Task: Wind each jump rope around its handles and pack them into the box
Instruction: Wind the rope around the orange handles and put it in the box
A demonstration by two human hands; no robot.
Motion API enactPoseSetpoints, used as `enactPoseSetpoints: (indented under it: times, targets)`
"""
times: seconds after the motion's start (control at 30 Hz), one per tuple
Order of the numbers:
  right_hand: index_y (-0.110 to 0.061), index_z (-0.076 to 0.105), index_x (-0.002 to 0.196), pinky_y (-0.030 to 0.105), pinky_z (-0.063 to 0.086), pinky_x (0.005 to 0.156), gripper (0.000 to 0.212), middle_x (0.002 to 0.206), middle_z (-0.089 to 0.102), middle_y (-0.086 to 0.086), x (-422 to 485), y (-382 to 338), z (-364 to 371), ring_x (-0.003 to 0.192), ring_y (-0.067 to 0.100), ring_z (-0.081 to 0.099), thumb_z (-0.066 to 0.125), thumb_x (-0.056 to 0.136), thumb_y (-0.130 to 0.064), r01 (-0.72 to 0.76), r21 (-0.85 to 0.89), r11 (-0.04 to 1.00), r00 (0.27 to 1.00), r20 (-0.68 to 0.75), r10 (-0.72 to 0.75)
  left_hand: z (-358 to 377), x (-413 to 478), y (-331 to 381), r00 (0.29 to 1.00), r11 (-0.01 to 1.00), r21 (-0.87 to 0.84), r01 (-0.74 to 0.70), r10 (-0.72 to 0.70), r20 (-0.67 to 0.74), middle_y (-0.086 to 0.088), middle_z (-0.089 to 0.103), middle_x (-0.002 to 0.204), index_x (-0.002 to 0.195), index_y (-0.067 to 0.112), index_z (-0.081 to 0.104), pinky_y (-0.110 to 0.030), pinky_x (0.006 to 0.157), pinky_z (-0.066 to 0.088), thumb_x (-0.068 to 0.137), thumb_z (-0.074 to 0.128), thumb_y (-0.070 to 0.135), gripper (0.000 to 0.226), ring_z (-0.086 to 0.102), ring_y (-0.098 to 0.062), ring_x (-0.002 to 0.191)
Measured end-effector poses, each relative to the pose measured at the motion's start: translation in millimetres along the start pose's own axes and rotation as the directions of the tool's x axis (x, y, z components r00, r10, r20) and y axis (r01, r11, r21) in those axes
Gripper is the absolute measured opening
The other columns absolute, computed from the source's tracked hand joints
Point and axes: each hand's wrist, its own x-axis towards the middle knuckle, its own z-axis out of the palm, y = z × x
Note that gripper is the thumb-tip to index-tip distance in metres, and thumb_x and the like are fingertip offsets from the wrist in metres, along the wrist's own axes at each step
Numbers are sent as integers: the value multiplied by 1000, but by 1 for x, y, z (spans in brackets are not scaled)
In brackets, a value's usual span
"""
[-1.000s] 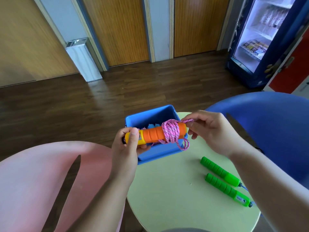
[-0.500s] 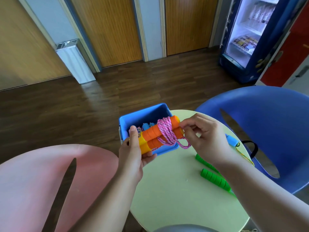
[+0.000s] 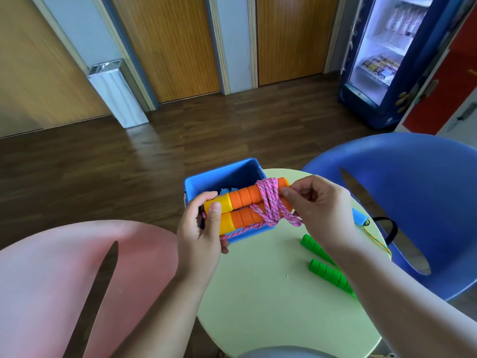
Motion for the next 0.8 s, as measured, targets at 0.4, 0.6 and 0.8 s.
enactPoseSetpoints:
  times: [0.4, 0.6, 0.8]
  targets:
    - [-28, 74, 83, 33, 59, 65, 29, 74, 75, -9, -1, 4, -5, 69, 16, 72, 73, 91, 0, 43, -23, 999, 995, 89, -41, -12, 5, -7, 998, 997, 71, -20, 15, 64, 9, 71, 116, 114, 44, 68, -50, 70, 63, 96, 61, 46, 20, 74, -29, 99]
    - [-17, 78, 99, 37, 61, 73, 18, 84, 75, -4, 1, 4, -8, 74, 12, 73, 75, 90, -1, 169, -116, 979, 985, 0, -170, -11, 5, -1, 997, 998, -7, 65, -65, -27, 8, 71, 112, 109, 42, 70, -47, 65, 63, 98, 66, 41, 11, 75, -29, 93]
    - [-10, 76, 89, 32, 55, 67, 15, 78, 68, -2, 8, 2, -18, 70, 15, 68, 71, 89, 4, 287, -228, 930, 958, 91, -273, -21, 10, -1, 996, 991, 106, -81, 76, 54, 17, 71, 103, 104, 46, 70, -35, 59, 59, 93, 64, 41, 14, 73, -18, 86]
